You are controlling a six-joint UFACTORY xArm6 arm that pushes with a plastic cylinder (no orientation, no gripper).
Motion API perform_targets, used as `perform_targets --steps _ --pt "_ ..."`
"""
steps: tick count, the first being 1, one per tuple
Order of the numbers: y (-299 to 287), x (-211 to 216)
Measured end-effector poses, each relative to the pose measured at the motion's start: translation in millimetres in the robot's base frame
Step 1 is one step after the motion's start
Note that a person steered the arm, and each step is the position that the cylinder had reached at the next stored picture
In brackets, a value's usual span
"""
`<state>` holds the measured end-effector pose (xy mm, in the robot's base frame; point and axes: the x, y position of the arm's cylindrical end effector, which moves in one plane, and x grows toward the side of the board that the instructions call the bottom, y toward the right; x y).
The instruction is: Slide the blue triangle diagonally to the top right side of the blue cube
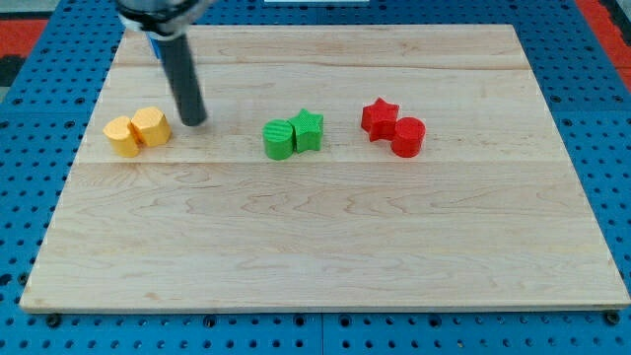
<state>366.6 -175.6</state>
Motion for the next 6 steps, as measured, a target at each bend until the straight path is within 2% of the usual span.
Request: perform_targets --steps 1,2,3,4,5,6 --pt "-64.5 6.7" --pt "-89.7 -42.4" --pt "-127.6 -116.2" --pt "-125.2 -131.7" --pt "-71.3 -153.8" --pt "-42.5 -134.1"
